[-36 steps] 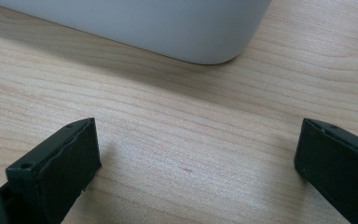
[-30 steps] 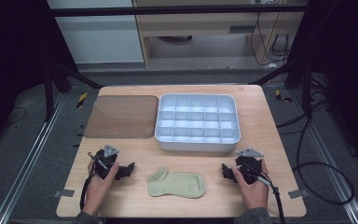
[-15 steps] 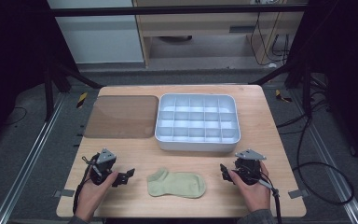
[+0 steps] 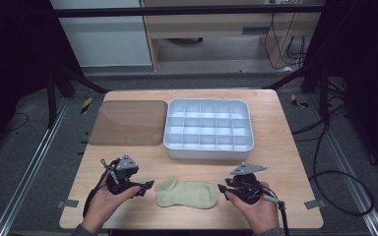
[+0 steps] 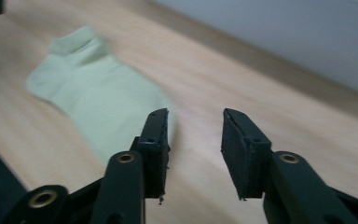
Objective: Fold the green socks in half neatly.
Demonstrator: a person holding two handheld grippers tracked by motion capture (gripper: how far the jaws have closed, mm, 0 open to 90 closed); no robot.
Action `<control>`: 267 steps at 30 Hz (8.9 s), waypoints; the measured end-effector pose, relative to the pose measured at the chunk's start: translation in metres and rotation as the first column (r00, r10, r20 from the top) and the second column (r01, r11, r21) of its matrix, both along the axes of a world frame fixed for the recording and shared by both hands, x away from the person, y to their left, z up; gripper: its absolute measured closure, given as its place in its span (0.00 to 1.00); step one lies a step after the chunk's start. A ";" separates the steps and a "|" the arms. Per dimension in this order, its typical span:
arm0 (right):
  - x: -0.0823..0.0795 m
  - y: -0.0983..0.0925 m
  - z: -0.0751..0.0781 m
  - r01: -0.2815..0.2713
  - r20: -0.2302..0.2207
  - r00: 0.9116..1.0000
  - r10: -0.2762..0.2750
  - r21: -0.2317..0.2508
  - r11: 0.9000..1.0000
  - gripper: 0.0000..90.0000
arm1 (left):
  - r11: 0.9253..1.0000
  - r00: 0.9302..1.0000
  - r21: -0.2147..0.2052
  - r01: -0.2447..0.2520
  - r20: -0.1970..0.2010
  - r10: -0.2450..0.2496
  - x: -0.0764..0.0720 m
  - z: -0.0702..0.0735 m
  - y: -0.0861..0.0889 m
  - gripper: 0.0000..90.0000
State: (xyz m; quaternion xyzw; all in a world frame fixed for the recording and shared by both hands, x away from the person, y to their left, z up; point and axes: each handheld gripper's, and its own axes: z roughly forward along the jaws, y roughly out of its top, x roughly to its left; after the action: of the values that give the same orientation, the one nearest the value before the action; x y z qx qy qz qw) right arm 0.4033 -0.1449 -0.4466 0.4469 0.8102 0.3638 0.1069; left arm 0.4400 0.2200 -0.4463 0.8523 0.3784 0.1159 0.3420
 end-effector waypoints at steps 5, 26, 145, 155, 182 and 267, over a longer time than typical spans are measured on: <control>0.003 0.015 -0.017 0.011 -0.058 0.998 -0.011 -0.007 1.000 0.72 | 1.000 1.000 0.018 0.018 0.000 -0.018 -0.002 -0.004 -0.010 0.29; 0.006 0.025 -0.032 -0.030 -0.147 0.989 0.027 -0.016 0.999 0.95 | 0.997 0.998 0.068 0.036 -0.058 -0.032 0.004 -0.018 -0.022 0.42; 0.018 0.062 -0.023 -0.113 -0.134 0.985 0.111 -0.001 0.994 0.95 | 0.974 0.969 0.087 0.207 -0.157 -0.192 0.005 0.017 -0.024 0.89; 0.020 0.071 -0.026 -0.122 -0.142 0.982 0.122 0.013 0.992 0.95 | 0.969 0.962 0.063 0.238 -0.154 -0.226 0.001 0.026 -0.036 0.89; 0.019 0.065 -0.029 -0.096 -0.143 0.985 0.100 0.034 0.995 0.76 | 0.938 0.933 0.076 0.337 -0.162 -0.322 -0.011 0.018 -0.104 0.89; 0.006 0.042 -0.010 -0.049 -0.100 0.993 0.054 0.054 0.997 0.63 | 0.972 0.974 0.088 0.219 -0.076 -0.212 -0.004 0.016 -0.099 0.67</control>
State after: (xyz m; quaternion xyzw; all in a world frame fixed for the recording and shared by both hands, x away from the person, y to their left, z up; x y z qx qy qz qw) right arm 0.4098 -0.1027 -0.4568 0.4462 0.8163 0.3640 0.0446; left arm 0.4363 0.1212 -0.4306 0.9070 0.2887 0.0679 0.2989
